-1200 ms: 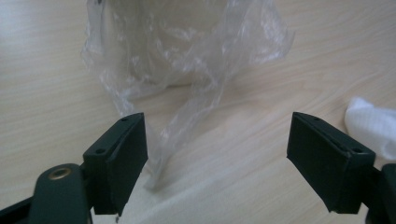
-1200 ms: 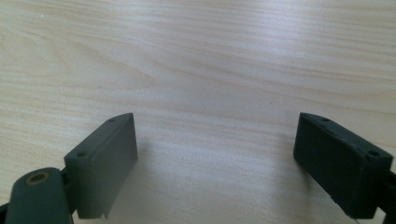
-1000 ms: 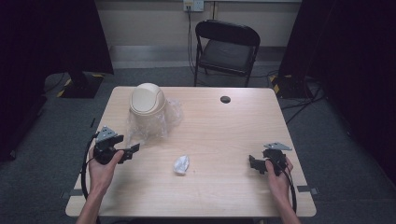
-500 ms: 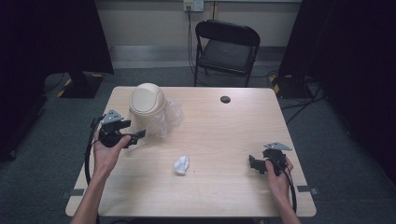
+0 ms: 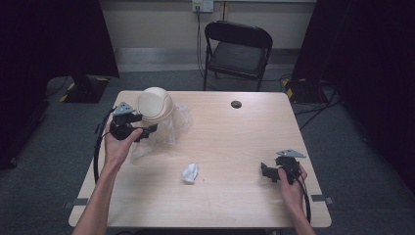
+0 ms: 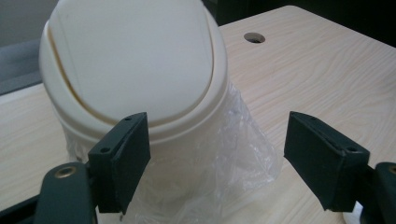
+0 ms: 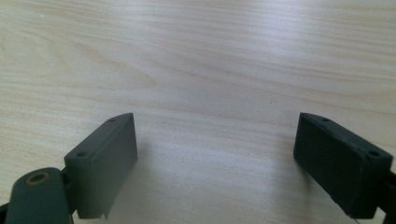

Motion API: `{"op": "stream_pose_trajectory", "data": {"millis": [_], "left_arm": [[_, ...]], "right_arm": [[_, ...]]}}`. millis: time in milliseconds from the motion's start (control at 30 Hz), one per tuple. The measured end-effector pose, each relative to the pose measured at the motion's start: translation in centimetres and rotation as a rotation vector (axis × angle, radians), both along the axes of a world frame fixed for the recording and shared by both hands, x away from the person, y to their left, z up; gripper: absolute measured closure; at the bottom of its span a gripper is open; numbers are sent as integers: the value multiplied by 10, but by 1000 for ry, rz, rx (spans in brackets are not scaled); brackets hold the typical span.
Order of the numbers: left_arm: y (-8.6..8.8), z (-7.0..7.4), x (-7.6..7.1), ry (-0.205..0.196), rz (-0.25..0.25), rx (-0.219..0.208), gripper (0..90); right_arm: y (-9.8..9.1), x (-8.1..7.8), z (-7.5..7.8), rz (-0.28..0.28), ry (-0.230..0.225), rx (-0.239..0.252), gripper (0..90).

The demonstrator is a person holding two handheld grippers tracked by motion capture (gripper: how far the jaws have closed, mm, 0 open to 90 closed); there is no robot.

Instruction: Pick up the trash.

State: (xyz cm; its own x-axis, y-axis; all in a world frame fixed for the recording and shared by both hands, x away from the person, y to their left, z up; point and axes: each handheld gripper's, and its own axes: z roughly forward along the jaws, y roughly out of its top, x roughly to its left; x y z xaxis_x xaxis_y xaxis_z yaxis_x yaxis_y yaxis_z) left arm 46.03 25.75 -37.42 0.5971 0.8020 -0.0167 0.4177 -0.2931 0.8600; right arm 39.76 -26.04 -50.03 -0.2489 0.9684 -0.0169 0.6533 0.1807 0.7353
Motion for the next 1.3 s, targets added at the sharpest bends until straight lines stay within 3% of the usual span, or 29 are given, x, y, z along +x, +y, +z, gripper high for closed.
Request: {"op": "stream_pose_trajectory", "data": {"millis": [200, 400, 533, 633, 1067, 1167, 1300], "left_arm": [[-9, 6, 12, -5, -22, 12, 224], [-15, 1, 24, 29, -15, 47, 216], [-14, -3, 31, 51, -14, 45, 203], [-17, -7, 37, 62, -23, 96, 198], [-25, -17, 52, 115, -34, 90, 193], [-30, -21, 55, 119, -33, 125, 195], [-33, -25, 61, 126, -31, 131, 196]], "right_arm": [[0, 0, 0, 0, 0, 0, 126], [0, 0, 0, 0, 0, 0, 126], [0, 0, 0, 0, 0, 1, 126], [0, 0, 0, 0, 0, 0, 126], [0, 0, 0, 0, 0, 0, 126], [0, 0, 0, 0, 0, 1, 126], [0, 0, 0, -1, 0, 0, 126]]}}
